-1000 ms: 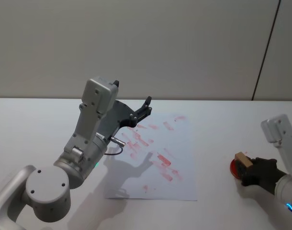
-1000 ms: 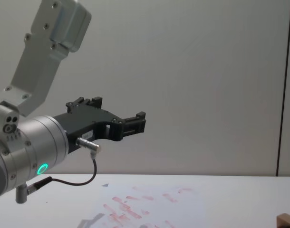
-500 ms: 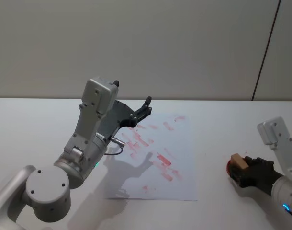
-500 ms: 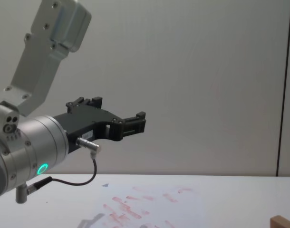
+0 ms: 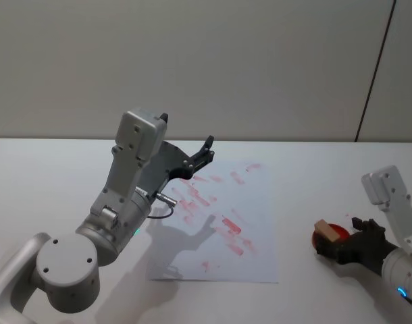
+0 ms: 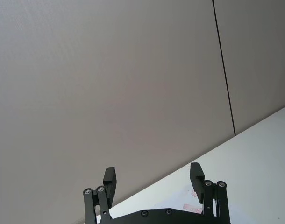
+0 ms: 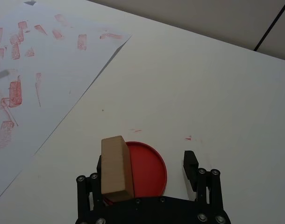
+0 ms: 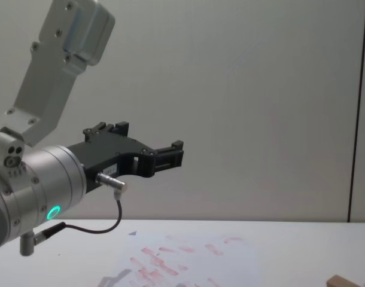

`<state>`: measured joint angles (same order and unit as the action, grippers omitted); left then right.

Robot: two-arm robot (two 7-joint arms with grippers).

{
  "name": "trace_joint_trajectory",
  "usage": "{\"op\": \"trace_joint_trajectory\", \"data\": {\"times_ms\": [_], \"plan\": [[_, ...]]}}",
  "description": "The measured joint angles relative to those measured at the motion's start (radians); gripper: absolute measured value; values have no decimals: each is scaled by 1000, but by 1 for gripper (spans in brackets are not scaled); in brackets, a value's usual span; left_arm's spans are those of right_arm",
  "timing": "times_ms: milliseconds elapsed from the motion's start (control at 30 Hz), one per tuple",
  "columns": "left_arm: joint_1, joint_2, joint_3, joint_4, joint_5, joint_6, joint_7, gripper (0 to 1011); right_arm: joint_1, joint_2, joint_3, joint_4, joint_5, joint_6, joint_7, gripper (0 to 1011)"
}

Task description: Use the one hand to pick up the stamp and affix it onto the A4 paper.

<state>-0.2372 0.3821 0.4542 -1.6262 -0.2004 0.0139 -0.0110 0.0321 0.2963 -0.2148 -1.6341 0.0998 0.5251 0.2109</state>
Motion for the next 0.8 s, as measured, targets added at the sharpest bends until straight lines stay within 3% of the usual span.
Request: {"op": "trace_joint_trajectory", "data": {"times_ms": [100,500,800], "plan": [[0,0,0,0,0,0,0,1003,0,0,0,1,0,0,0,1001],[0,0,0,0,0,0,0,1003,1,-3,-2,4,-1,-14,4,1001],[0,0,0,0,0,0,0,1003,10,-12,-5,9,-1,-57,8,1001]]}}
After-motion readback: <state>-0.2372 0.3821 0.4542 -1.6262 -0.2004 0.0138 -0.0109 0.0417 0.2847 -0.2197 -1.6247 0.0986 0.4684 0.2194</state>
